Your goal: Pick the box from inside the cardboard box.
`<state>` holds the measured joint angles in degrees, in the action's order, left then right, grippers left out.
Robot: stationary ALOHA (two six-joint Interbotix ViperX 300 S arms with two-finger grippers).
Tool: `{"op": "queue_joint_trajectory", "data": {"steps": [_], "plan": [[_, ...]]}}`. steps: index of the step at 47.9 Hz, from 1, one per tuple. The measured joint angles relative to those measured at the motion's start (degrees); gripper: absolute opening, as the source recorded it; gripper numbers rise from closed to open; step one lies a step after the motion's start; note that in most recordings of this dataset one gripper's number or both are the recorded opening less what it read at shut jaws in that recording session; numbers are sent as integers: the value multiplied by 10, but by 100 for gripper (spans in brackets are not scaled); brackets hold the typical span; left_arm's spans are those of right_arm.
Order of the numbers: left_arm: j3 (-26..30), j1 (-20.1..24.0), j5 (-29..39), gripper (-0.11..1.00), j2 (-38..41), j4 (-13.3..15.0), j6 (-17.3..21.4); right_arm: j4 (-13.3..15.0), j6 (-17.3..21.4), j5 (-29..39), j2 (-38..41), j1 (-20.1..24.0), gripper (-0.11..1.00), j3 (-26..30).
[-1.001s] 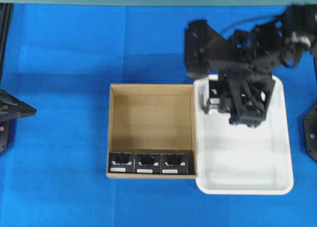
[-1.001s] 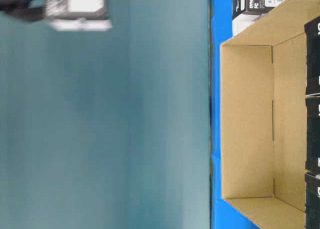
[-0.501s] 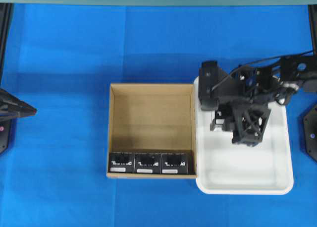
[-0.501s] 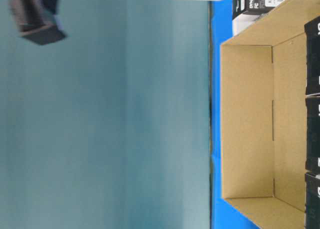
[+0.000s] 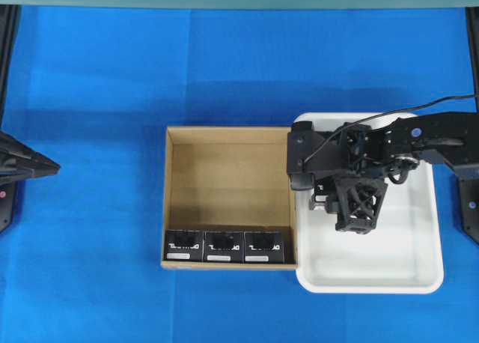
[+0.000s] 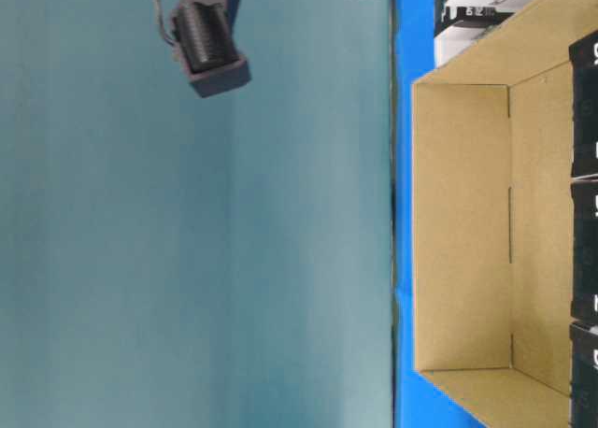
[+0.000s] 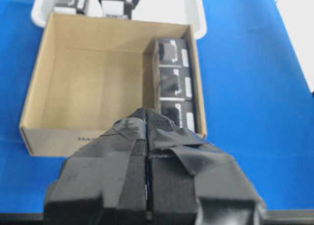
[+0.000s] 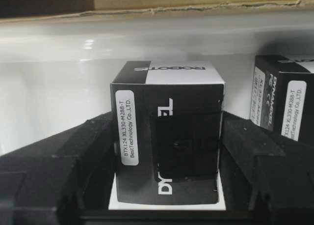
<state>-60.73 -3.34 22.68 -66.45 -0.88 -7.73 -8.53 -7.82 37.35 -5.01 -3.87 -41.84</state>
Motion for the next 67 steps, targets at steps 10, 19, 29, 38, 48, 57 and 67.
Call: {"op": "queue_joint_trajectory", "data": {"steps": [10, 19, 29, 38, 48, 57, 67], "plan": [[0, 0, 1, -7, 0, 0, 0, 7, 0, -20, 14, 0, 61, -7], [0, 0, 0, -7, 0, 1, 0, 8, 0, -38, 20, 0, 61, -19], [0, 0, 0, -7, 0, 0, 0, 8, 1, -54, 22, 0, 61, -22], [0, 0, 0, -7, 0, 0, 0, 8, 0, -56, 23, 0, 61, -22], [0, 0, 0, -7, 0, 1, 0, 8, 2, -57, 25, 0, 91, -22], [0, 0, 0, -7, 0, 0, 0, 8, 2, -56, 25, -1, 96, -18], [0, 0, 0, -7, 0, 0, 0, 8, 6, -20, -5, 0, 96, 6]]}}
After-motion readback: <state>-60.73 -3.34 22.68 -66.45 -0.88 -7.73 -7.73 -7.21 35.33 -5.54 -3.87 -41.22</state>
